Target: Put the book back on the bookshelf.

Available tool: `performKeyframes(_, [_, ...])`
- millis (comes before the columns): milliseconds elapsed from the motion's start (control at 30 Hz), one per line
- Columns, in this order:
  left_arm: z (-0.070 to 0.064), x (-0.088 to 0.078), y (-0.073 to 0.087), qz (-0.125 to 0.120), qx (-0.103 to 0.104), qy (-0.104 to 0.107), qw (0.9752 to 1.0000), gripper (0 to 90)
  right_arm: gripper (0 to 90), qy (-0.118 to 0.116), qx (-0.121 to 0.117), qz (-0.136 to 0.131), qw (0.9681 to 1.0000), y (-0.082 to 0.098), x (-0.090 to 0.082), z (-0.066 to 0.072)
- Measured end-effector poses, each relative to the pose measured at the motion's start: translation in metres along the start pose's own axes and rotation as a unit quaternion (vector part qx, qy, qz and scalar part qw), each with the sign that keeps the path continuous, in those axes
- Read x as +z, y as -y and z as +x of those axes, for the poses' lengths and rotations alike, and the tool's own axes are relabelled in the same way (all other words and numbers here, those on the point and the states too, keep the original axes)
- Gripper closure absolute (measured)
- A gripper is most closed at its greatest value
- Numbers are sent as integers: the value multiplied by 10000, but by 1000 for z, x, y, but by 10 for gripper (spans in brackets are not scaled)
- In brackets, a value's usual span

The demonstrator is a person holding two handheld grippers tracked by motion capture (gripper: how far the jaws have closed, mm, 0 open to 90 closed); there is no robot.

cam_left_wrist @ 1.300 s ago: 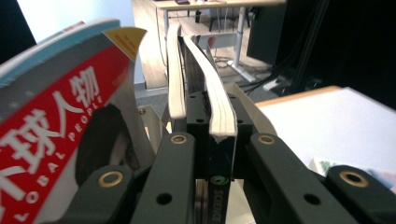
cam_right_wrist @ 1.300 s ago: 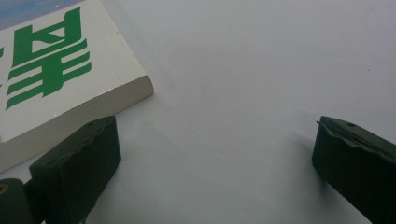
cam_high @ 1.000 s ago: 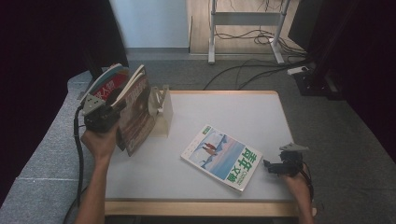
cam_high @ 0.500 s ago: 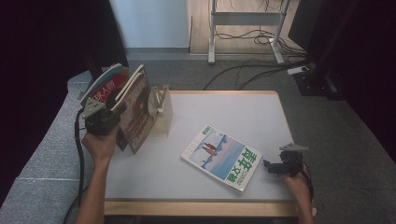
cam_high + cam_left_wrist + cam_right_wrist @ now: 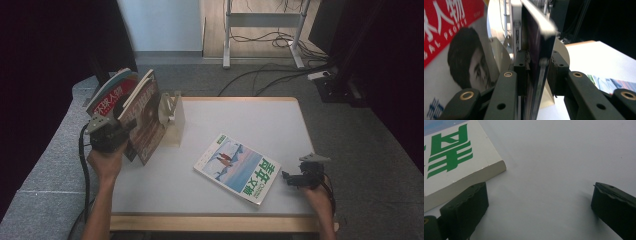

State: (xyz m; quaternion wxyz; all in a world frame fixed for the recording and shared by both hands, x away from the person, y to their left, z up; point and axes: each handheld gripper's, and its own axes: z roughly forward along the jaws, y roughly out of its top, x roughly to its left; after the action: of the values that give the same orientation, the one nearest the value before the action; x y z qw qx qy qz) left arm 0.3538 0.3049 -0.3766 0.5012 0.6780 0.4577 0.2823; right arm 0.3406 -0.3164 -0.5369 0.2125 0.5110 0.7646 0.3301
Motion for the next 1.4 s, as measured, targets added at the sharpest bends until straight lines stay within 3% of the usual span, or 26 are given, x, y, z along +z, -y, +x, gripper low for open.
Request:
performKeyframes(133, [2,-3,10,94,-59,82,9999,707,5,7,-4,0,10000,0,0,0])
performKeyframes(567, [-5,-3,46,547,166,-33,9984,721,6,16,-7,-2,10000,0,0,0])
performKeyframes(767, [-4,-2,59,692,150,-69,9975,757,5,18,-9,-2,10000,0,0,0])
performKeyframes(867, [-2,-1,62,705,50,-30,9975,809,5,20,-8,-2,10000,0,0,0])
performKeyframes(1000, [-4,3,61,708,84,-118,9974,831,5,21,-8,-1,10000,0,0,0])
performKeyframes(1400, [-3,21,55,675,76,-252,9974,838,5,16,-6,-3,10000,0,0,0])
